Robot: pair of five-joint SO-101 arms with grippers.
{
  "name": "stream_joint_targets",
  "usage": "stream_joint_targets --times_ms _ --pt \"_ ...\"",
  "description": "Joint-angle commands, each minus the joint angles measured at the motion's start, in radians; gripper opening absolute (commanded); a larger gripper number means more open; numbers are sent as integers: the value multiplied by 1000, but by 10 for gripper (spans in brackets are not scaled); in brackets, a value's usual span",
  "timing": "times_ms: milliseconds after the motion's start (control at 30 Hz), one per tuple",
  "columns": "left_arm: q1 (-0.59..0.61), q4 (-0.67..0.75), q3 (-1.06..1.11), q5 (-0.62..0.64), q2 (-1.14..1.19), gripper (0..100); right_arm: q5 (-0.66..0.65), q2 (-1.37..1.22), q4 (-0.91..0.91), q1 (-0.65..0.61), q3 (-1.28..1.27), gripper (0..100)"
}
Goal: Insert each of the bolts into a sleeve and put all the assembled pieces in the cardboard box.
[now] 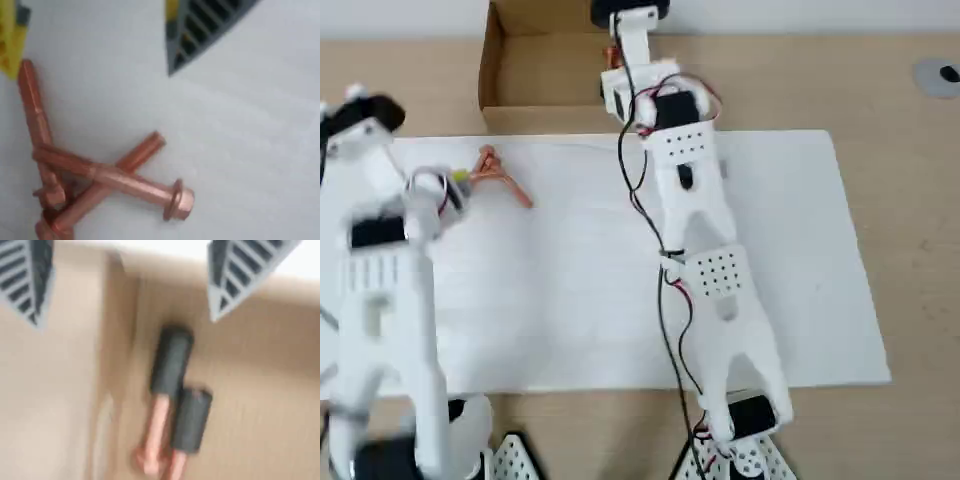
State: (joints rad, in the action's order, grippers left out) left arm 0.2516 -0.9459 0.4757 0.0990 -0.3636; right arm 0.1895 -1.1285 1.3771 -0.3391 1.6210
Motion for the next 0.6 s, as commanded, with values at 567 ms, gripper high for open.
stream_joint_targets --times_ms 567 --pt "14 -279 -747 829 713 205 -175 449 411 110 38 253"
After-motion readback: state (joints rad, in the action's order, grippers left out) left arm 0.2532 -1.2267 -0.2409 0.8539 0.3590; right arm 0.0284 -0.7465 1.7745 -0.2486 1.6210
